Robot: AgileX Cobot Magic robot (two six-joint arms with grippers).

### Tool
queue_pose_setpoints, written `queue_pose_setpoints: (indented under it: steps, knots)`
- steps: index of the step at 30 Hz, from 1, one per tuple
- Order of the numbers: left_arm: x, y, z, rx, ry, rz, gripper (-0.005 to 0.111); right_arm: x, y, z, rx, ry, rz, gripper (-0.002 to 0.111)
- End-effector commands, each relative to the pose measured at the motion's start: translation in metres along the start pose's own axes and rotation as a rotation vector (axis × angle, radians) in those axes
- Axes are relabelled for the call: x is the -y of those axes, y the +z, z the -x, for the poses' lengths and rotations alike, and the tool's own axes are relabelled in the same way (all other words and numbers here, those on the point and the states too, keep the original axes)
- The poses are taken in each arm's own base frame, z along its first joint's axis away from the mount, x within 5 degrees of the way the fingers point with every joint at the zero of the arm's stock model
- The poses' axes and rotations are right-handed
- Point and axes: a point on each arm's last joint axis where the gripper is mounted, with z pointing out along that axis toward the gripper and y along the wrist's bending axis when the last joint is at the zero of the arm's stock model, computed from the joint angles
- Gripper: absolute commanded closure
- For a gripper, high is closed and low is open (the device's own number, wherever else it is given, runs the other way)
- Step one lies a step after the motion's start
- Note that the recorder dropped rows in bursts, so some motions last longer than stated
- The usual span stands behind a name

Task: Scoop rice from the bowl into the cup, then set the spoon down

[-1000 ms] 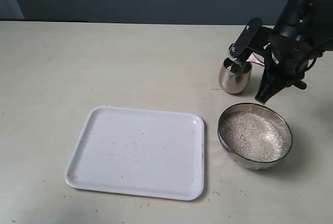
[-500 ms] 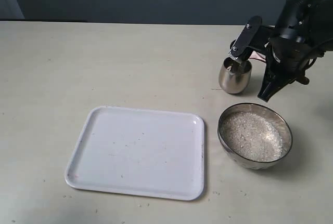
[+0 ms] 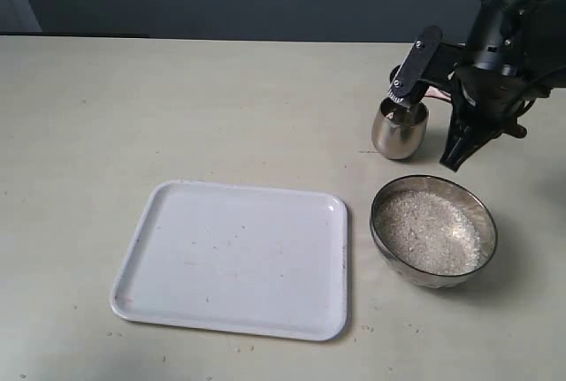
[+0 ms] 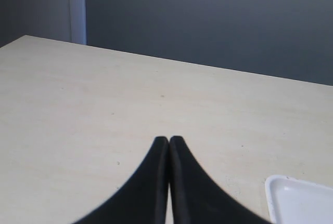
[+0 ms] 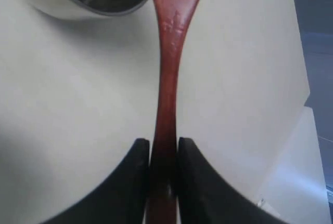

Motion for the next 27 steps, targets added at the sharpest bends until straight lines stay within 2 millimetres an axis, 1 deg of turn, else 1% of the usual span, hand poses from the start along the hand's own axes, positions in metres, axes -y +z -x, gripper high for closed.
queue_pose_setpoints:
  steps: [1,8,12,16,19,21,27]
  knots:
    - [0.001,-0.001,0.002,0.016,0.004,-0.012,0.106,0.002,0.001,-0.001,-0.016,-0.043,-0.041,0.109]
    - [0.001,-0.001,0.002,0.016,0.004,-0.012,0.106,0.002,0.003,-0.003,-0.013,-0.065,-0.065,0.109]
    - [0.001,-0.001,0.002,0.016,0.004,-0.012,0.106,-0.005,0.007,-0.009,-0.033,-0.1,-0.067,0.109]
    - [0.001,-0.001,0.002,0.016,0.004,-0.012,0.106,-0.006,0.012,-0.008,-0.039,-0.098,-0.076,0.109]
    - [0.001,-0.001,0.002,0.016,0.004,-0.012,0.106,-0.011,0.017,-0.002,-0.042,-0.12,-0.116,0.109]
    - [0.001,-0.001,0.002,0.016,0.004,-0.012,0.106,-0.011,0.017,0.0,-0.042,-0.1,-0.146,0.109]
    - [0.001,-0.001,0.002,0.016,0.004,-0.012,0.106,-0.01,0.019,-0.002,-0.103,-0.081,-0.219,0.109]
